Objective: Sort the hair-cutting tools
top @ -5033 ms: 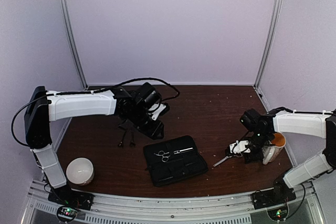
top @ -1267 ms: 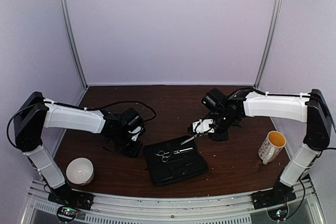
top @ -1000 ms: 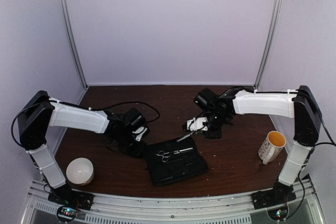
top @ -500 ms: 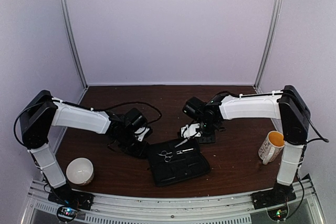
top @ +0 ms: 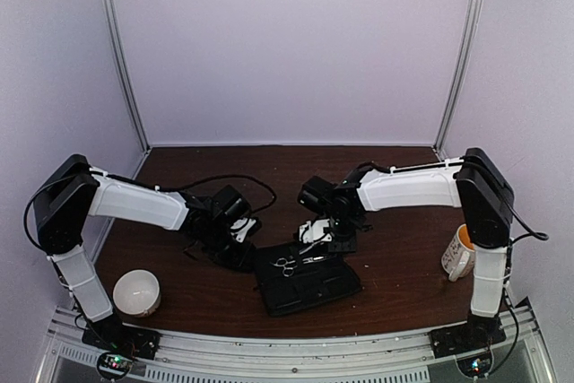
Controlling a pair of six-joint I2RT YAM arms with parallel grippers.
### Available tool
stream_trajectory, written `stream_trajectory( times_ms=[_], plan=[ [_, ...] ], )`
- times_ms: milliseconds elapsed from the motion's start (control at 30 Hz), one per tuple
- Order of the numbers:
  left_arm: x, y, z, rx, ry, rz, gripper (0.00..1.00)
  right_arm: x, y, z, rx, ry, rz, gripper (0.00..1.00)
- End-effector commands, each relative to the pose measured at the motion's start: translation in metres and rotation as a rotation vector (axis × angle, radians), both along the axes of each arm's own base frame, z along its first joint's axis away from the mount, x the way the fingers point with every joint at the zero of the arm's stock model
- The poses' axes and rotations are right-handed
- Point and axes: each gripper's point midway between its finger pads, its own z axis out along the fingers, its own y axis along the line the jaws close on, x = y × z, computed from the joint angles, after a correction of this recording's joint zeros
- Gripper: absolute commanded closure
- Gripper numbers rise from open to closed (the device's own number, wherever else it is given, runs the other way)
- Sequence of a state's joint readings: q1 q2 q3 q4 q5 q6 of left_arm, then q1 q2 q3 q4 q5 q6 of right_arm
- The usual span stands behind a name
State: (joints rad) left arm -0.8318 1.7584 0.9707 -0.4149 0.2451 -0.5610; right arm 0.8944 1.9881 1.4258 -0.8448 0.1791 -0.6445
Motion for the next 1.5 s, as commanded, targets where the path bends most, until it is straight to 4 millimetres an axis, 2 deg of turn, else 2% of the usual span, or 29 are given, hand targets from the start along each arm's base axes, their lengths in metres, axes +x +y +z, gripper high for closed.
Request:
stream_trajectory(
  times_ms=[0, 333, 500, 633, 733, 800, 833, 967, 1067, 1167, 1333, 1467],
  plan=[
    [0.002, -0.010, 0.001, -0.054, -0.003, -0.005, 1.00, -0.011, 0.017, -0.003, 0.020, 0.019, 0.005, 1.00],
    [0.003, -0.014, 0.001, -0.061, -0.001, -0.020, 1.00, -0.024, 0.056, -0.015, 0.077, 0.103, 0.014, 1.00],
    [0.003, -0.014, -0.001, -0.061, 0.005, -0.023, 1.00, -0.028, 0.070, -0.021, 0.093, 0.145, -0.007, 1.00],
    [0.003, -0.014, -0.002, -0.059, 0.001, -0.024, 1.00, -0.034, 0.069, -0.024, 0.093, 0.156, -0.002, 0.99],
    [0.005, -0.012, 0.000, -0.051, -0.011, -0.019, 1.00, -0.038, 0.062, -0.021, 0.106, 0.158, 0.000, 0.91],
    [0.007, -0.010, 0.004, -0.045, -0.033, -0.020, 1.00, -0.041, 0.056, -0.013, 0.127, 0.149, 0.003, 0.83],
    [0.008, -0.009, 0.008, -0.043, -0.047, -0.017, 1.00, -0.040, 0.054, -0.002, 0.155, 0.131, -0.001, 0.78],
    [0.012, -0.002, 0.021, -0.033, -0.101, -0.020, 1.00, -0.035, 0.042, 0.026, 0.244, 0.109, -0.031, 0.71],
    [0.013, 0.003, 0.028, -0.022, -0.127, -0.020, 0.99, -0.028, 0.036, 0.042, 0.316, 0.112, -0.073, 0.70],
    [0.011, 0.005, 0.031, -0.028, -0.141, -0.025, 0.98, -0.018, 0.033, 0.048, 0.373, 0.126, -0.118, 0.71],
    [0.006, 0.004, 0.031, -0.042, -0.121, -0.047, 0.99, 0.004, 0.029, 0.038, 0.385, 0.177, -0.213, 0.78],
    [0.002, -0.002, 0.036, -0.097, -0.130, -0.061, 0.99, 0.016, 0.033, 0.029, 0.410, 0.227, -0.255, 0.79]
  ],
)
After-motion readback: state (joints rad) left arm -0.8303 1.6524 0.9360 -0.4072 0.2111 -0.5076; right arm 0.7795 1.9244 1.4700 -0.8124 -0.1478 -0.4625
